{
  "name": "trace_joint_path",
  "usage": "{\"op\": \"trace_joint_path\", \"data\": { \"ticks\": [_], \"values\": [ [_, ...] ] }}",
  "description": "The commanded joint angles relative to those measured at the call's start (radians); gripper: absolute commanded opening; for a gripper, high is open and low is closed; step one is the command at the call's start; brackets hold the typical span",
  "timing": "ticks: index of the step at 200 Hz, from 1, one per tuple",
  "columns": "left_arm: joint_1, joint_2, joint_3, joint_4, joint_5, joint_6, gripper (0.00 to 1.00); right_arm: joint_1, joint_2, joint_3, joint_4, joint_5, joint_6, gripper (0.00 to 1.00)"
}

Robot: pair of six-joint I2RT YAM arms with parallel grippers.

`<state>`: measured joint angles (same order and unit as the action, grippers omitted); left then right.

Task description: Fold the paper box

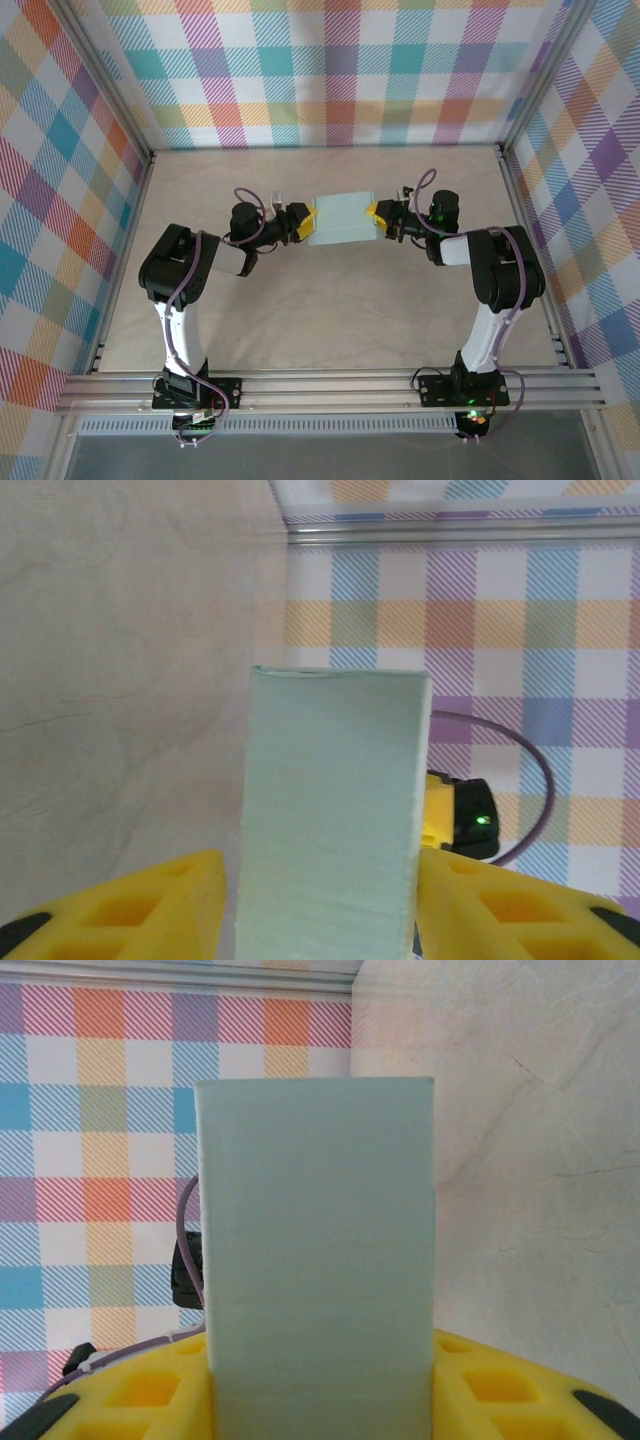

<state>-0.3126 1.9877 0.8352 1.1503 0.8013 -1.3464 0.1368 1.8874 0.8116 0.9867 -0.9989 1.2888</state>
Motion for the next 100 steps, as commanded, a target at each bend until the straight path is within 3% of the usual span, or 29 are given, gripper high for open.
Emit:
{"op": "trace_joint_path", "data": {
  "ticks": [1,55,100],
  "values": [
    [-0.006,0.034,0.020,0.101,0.027,-0.072,0.51,-0.006,0.052,-0.007,0.188,-0.047,0.099,0.42],
    [-0.028,0.033,0.044,0.043,0.032,-0.042,0.51,-0.006,0.044,-0.005,0.101,-0.048,0.028,0.43],
    [-0.037,0.046,0.064,0.073,0.036,-0.079,0.37,-0.006,0.056,0.000,0.135,-0.049,0.067,0.43]
  ]
}}
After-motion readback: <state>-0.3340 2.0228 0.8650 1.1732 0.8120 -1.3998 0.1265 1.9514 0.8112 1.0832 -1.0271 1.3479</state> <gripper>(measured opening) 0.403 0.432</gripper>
